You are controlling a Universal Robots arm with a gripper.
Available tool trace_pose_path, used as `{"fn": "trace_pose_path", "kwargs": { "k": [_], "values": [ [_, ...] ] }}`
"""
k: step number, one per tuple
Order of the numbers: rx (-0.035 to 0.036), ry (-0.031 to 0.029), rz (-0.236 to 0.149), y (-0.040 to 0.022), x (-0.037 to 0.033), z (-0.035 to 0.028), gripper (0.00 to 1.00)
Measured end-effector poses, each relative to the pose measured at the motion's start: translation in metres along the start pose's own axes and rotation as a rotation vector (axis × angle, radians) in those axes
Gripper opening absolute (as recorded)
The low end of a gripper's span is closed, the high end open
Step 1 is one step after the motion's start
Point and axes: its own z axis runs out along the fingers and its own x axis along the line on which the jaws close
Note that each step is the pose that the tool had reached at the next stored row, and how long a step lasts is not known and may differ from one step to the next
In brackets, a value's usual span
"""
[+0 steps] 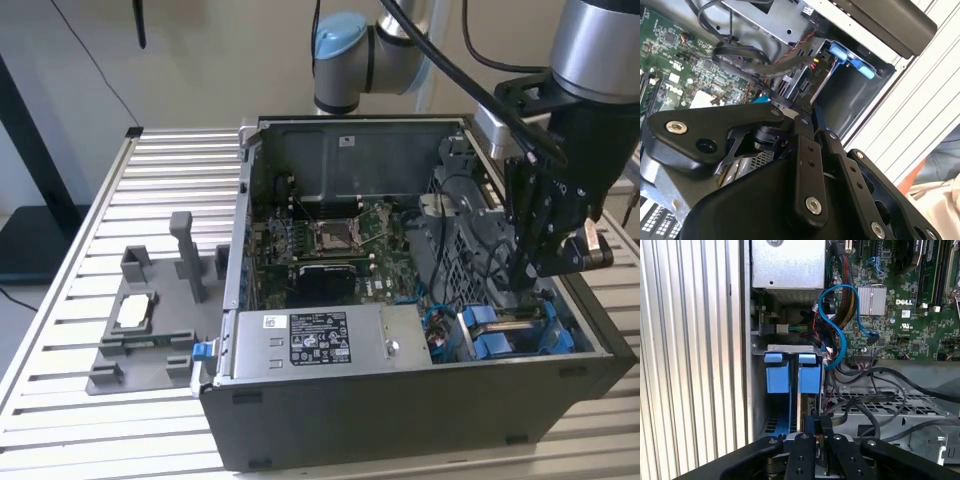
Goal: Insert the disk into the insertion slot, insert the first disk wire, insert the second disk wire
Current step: 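Insert the second disk wire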
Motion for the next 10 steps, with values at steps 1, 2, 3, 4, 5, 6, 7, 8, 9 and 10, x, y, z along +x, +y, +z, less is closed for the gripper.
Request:
{"fn": "trace_pose_path", "kwargs": {
  "k": [1, 2, 3, 4, 5, 6, 7, 8, 9, 10],
  "values": [
    [0.0038, 0.0001, 0.000, 0.0002, 0.0000, 0.0015, 0.16],
    [0.0071, 0.0003, 0.000, 0.0004, 0.0000, 0.0031, 0.16],
    [0.0103, 0.0002, 0.000, 0.0005, 0.0000, 0.0046, 0.16],
    [0.0136, 0.0002, 0.000, 0.0008, 0.0000, 0.0062, 0.16],
    [0.0167, 0.0002, 0.000, 0.0010, -0.0001, 0.0078, 0.16],
    [0.0197, 0.0002, 0.000, 0.0012, -0.0001, 0.0095, 0.16],
    [0.0228, 0.0003, 0.000, 0.0014, 0.0000, 0.0111, 0.16],
    [0.0253, 0.0003, 0.000, 0.0015, -0.0001, 0.0127, 0.16],
    [0.0268, 0.0001, 0.000, 0.0016, -0.0001, 0.0141, 0.16],
    [0.0278, 0.0002, 0.000, 0.0018, -0.0001, 0.0152, 0.16]
  ]
}}
